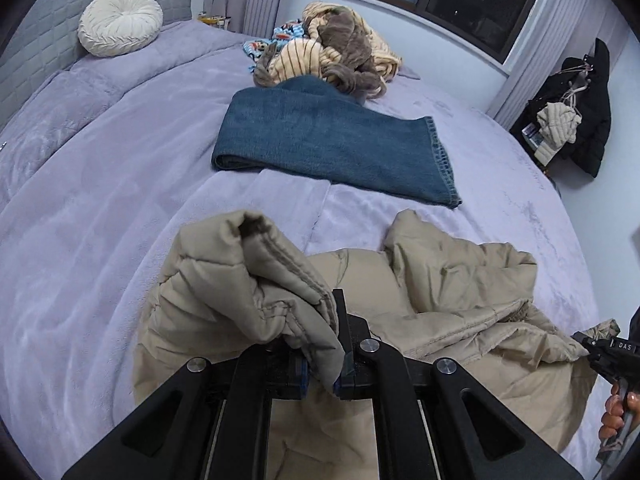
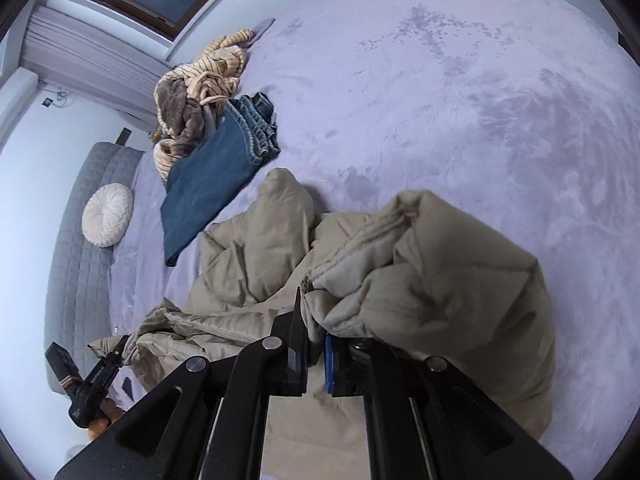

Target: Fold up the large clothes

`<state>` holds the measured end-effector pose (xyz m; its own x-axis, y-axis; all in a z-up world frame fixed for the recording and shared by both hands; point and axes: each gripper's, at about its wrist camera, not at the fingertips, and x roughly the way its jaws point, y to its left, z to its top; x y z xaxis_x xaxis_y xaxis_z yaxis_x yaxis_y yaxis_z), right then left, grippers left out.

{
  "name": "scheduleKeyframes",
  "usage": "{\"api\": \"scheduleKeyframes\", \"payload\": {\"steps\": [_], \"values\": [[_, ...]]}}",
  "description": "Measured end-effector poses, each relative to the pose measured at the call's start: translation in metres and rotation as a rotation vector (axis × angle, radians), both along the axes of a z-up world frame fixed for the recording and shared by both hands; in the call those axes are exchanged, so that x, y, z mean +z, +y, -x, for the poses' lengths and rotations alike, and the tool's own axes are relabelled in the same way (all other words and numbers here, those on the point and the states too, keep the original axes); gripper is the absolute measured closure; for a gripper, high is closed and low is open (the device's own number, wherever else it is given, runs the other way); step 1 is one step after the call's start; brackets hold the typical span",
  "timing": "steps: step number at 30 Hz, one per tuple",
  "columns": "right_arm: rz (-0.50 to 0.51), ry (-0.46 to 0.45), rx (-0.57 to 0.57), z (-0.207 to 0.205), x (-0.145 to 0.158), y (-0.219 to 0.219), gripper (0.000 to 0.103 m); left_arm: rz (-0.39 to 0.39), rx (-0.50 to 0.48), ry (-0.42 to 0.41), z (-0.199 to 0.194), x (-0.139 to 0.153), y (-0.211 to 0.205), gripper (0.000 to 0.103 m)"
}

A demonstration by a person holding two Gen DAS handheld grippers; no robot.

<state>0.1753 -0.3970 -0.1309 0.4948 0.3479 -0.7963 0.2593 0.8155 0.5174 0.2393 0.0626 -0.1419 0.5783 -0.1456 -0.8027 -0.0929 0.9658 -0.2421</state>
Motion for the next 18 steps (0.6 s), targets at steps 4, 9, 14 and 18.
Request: {"api": "scheduleKeyframes", "payload": {"steps": [4,9,14,18], "values": [[0.003,0.016,-0.029,-0.015,-0.035,-0.005,0.097,-0.058,-0.022,0.039,-0.022,-0.037,-0.003,0.093],[-0.019,0.021,-0.048,-0.026,-0.046,-0.010,0.096,-0.057,-0.020,0.085,-0.038,-0.050,0.000,0.093],[0.040,-0.006,0.004,-0.021,-0.014,-0.002,0.071,-0.080,-0.019,-0.010,-0.014,-0.013,0.007,0.011],[0.125,-0.094,0.049,0.001,0.016,0.014,0.025,-0.084,-0.058,-0.111,0.005,0.015,0.003,0.004]]}}
